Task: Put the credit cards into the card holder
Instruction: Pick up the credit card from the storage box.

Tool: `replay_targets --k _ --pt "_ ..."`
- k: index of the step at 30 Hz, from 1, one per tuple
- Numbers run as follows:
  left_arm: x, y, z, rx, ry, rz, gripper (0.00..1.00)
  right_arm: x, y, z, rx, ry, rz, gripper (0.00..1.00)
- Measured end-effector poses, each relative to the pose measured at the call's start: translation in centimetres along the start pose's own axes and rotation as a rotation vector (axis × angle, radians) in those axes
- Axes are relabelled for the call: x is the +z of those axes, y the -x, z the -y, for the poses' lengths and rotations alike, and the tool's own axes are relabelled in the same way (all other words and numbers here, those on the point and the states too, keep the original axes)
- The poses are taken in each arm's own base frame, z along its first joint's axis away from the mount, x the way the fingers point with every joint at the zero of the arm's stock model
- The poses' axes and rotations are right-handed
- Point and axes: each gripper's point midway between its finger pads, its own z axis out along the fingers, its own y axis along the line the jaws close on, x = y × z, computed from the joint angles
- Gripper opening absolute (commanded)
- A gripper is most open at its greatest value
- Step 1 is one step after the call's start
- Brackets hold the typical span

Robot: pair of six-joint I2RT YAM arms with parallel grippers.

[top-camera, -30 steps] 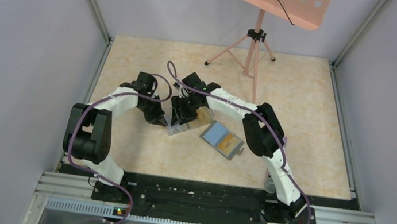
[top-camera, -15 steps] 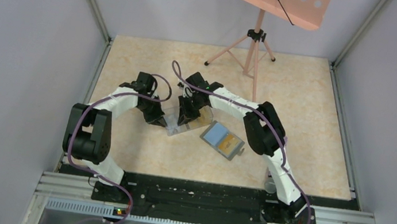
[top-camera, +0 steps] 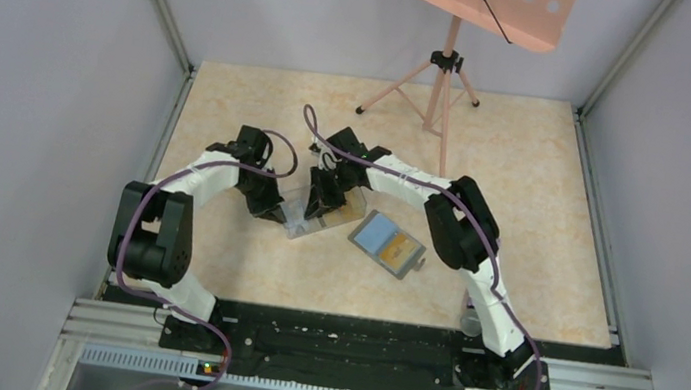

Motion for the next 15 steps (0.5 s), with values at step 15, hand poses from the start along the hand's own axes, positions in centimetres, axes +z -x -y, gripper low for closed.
replay_targets --k 15 --pt "-0.3 -0.2 -0.7 0.014 0.042 -0.007 0.00 -0.3 0.2 -3.6 0.038 0.207 -0.012 0.20"
